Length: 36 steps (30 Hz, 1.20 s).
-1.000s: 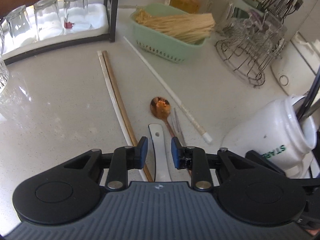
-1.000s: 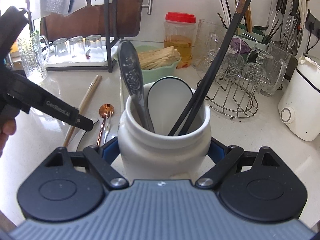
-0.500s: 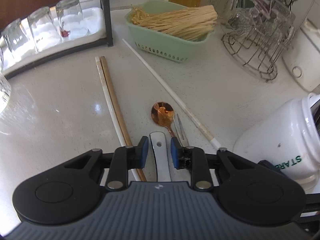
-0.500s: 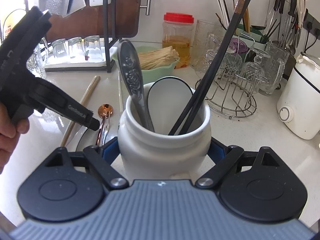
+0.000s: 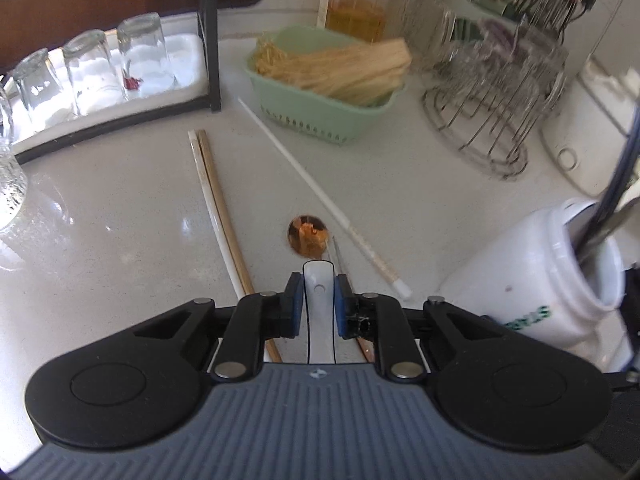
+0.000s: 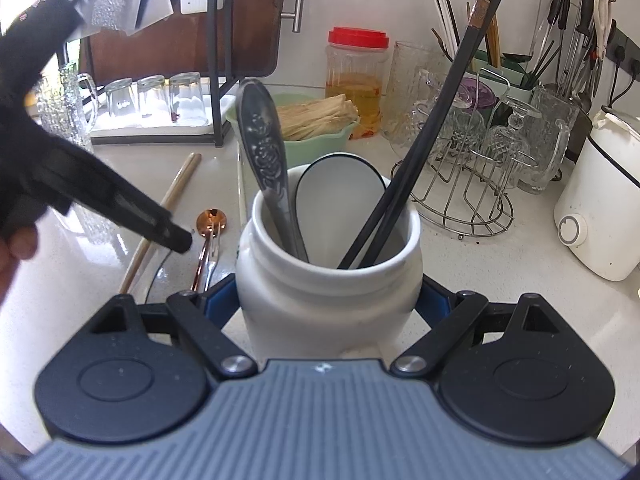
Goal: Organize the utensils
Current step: 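Close the left gripper on the white spatula handle, then lift the white spatula with the left gripper above the mug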
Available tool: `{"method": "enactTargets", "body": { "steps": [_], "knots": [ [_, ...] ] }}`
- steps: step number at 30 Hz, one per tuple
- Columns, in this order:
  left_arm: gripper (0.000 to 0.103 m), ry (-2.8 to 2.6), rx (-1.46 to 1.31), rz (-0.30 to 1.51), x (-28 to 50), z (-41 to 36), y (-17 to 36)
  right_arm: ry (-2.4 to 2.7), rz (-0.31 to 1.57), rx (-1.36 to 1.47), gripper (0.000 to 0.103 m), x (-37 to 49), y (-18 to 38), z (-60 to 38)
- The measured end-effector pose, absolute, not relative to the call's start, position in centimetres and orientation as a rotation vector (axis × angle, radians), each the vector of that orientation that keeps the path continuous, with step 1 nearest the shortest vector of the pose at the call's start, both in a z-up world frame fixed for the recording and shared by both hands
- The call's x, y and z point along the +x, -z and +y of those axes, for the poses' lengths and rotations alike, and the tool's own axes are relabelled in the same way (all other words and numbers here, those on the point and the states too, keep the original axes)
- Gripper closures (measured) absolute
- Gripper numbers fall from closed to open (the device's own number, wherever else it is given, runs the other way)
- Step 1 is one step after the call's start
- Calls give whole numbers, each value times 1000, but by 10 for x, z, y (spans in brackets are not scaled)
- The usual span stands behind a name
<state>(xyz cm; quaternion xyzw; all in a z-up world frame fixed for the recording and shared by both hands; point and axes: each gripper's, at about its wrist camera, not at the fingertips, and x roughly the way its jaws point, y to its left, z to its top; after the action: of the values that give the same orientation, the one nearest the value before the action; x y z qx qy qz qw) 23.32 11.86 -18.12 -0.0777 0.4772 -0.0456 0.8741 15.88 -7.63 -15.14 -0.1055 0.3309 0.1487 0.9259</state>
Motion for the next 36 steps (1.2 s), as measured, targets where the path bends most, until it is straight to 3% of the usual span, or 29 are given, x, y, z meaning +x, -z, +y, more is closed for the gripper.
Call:
{"method": "enactTargets", "body": {
  "steps": [36],
  "knots": [
    [85,289,-230,828,196,119,109,-268,648,-218,11,155,153,-70]
  ]
}}
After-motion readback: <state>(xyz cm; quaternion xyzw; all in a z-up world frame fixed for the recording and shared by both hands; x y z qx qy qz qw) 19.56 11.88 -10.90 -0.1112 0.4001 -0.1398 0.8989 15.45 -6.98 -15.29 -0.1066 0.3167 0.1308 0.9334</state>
